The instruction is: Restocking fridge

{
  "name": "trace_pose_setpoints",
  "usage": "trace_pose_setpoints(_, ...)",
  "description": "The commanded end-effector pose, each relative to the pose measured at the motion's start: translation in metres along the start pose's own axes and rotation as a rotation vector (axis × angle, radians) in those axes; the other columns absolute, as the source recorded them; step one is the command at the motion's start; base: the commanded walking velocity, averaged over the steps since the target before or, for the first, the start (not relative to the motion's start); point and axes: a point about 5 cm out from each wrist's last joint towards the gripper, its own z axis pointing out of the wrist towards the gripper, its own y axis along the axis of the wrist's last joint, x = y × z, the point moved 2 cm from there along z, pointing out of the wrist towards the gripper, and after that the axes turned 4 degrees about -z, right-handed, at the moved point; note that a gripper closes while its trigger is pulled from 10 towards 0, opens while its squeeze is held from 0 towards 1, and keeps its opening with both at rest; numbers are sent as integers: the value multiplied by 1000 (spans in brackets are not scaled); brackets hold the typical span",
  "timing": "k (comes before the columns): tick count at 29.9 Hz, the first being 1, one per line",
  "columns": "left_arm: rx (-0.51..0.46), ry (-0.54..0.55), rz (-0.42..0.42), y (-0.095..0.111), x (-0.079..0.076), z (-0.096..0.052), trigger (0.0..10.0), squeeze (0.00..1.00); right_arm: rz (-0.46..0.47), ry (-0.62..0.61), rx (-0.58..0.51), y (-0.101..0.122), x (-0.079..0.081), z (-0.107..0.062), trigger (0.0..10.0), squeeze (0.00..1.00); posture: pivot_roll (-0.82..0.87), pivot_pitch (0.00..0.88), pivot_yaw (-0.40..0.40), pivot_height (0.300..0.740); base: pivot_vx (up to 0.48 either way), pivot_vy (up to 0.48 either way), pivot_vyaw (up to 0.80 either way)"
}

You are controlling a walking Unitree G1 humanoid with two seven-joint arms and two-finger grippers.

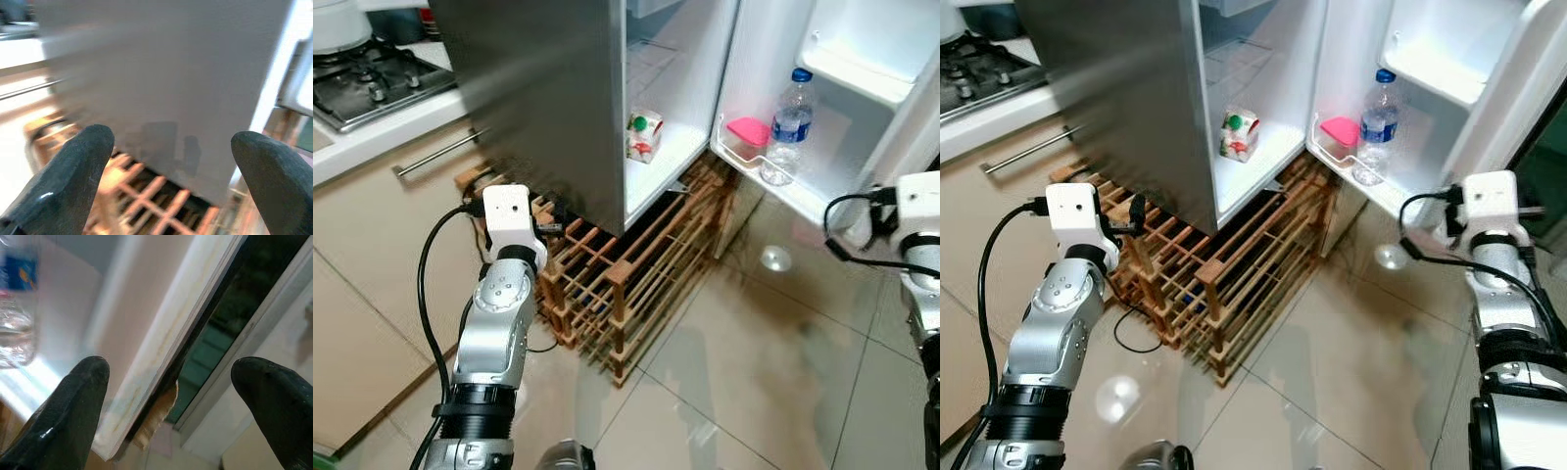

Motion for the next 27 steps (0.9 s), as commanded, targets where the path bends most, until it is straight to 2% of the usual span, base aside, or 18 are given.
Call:
trace_pose_setpoints(1, -3, -22, 0, 3, -5, 3, 10000, 0, 56, 49, -83, 19, 17, -2, 10000, 0, -63, 0, 46, 726, 0, 0, 0)
trace_pose_setpoints(3, -6, -23, -2, 4, -6, 4, 10000, 0, 176, 153, -156, 38, 46, -9, 10000, 0, -63, 0, 45, 726, 0, 0, 0)
trace_pose_setpoints(6, -8, -25, -2, 4, -7, 5, 10000, 0, 297, 267, -203, 56, 76, -20, 10000, 0, -63, 0, 44, 726, 0, 0, 0)
trace_pose_setpoints(9, -7, -24, 19, 2, -6, 7, 10000, 0, 522, 340, -122, 63, 108, -33, 10000, 0, -58, 0, 37, 726, 0, 0, 0)
trace_pose_setpoints(12, 3, -16, 38, -4, -2, 9, 10000, 0, 663, 379, -58, 62, 129, -49, 10000, 0, -56, 0, 31, 726, 0, 0, 235)
trace_pose_setpoints(13, 3, -16, 38, -4, -2, 9, 10000, 0, 663, 379, -58, 62, 129, -49, 10000, 0, -56, 0, 31, 726, 0, 0, 706)
trace_pose_setpoints(14, -7, -10, 51, -3, 0, 10, 10000, 0, 677, 420, -32, 61, 142, -58, 10000, 0, -55, 0, 24, 726, 0, 0, 663)
trace_pose_setpoints(15, -7, -10, 51, -3, 0, 10, 10000, 0, 677, 420, -32, 61, 142, -58, 10000, 0, -55, 0, 24, 726, 0, 0, 663)
trace_pose_setpoints(20, -31, -14, 3, -2, -4, 10, 10000, 0, 710, 518, 8, 63, 162, -75, 10000, 0, -44, 0, -2, 726, -86, 0, 591)
trace_pose_setpoints(27, -53, -22, -3, -2, -13, 8, 10000, 0, 718, 574, 48, 63, 169, -75, 10000, 0, -30, 0, -22, 726, -453, 0, 499)
